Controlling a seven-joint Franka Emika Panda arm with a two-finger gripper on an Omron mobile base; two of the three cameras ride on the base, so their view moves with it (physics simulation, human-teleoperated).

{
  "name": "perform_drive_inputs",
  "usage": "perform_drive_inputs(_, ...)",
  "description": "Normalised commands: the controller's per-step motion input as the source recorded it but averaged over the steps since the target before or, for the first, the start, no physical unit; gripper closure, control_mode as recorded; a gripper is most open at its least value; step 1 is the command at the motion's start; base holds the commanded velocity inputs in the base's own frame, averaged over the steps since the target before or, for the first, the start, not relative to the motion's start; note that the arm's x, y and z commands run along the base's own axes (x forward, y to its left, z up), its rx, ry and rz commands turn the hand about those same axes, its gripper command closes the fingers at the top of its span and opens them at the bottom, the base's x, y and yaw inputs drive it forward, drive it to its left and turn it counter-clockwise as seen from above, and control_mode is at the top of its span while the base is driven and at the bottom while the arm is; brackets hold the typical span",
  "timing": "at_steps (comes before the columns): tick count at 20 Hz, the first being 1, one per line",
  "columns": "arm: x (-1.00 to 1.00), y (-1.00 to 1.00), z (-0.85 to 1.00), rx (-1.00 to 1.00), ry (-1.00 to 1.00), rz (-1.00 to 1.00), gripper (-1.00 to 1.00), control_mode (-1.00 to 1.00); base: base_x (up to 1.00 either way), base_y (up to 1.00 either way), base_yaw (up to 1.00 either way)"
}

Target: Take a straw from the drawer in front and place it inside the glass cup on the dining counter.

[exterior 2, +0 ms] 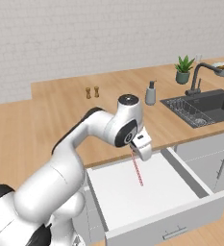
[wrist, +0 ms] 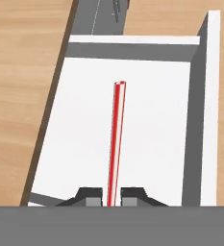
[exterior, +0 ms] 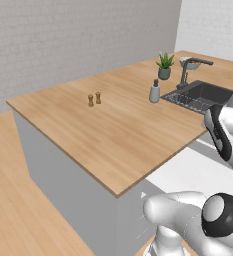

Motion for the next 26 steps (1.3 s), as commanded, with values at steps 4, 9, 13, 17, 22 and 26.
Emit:
perform_drive_inputs(4, -0.03, 0.12, 0.00, 0.00, 0.02, 0.00, 1.00, -1.00, 0.00, 0.00, 0.00)
perform_drive_inputs(9, 0.04, 0.02, -0.01, -0.01, 0.05, 0.00, 1.00, -1.00, 0.00, 0.00, 0.00)
perform_drive_inputs(13, -0.01, 0.03, 0.00, -0.01, 0.00, 0.00, 1.00, 1.00, -0.15, 0.26, 0.00)
perform_drive_inputs(17, 0.00, 0.00, 0.00, 0.00, 0.00, 0.00, 1.00, 1.00, -0.41, 0.58, 0.00)
perform_drive_inputs(22, 0.00, 0.00, 0.00, 0.00, 0.00, 0.00, 1.00, 1.00, -0.24, 0.91, 0.00)
perform_drive_inputs(26, 0.00, 0.00, 0.00, 0.00, 0.00, 0.00, 1.00, 1.00, -0.06, 1.00, 0.00)
